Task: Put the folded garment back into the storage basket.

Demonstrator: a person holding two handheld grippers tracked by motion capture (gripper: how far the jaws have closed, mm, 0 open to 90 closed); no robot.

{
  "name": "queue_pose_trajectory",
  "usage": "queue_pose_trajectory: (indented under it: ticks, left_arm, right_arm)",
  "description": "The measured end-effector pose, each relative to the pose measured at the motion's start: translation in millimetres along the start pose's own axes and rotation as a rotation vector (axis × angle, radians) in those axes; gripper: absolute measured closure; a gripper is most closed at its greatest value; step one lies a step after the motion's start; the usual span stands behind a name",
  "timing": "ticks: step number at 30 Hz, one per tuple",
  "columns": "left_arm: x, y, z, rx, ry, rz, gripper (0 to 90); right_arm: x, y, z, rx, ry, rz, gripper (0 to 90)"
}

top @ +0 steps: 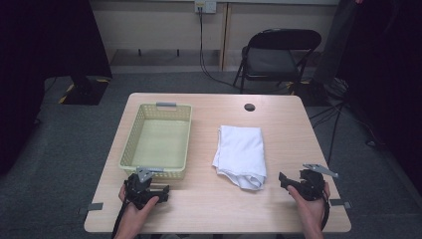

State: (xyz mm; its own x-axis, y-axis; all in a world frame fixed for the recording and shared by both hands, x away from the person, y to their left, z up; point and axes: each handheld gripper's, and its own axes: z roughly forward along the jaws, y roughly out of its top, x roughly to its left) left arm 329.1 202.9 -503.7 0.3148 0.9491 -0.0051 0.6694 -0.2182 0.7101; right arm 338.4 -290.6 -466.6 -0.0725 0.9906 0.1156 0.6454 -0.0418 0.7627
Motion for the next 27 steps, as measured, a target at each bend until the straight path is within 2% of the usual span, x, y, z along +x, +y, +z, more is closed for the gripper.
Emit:
queue_pose_trajectory:
  ticks: [10, 20, 27]
  left_arm:
    - [0.0, 0.0, 0.0, 0.0, 0.0, 0.0, 0.0]
    - [-0.1, 0.1, 0.1, 0.0, 0.001, -0.001, 0.0]
    - [-0.2, 0.1, 0.1, 0.0, 0.001, -0.002, 0.0]
  right_arm:
    - [-4.7, 4.5, -9.8, -0.018, 0.019, 0.018, 7.6]
    - [-0.5, 12.1, -13.3, -0.002, 0.043, -0.021, 3.4]
    - [8.7, 16.0, -15.7, -0.018, 0.073, -0.047, 4.0]
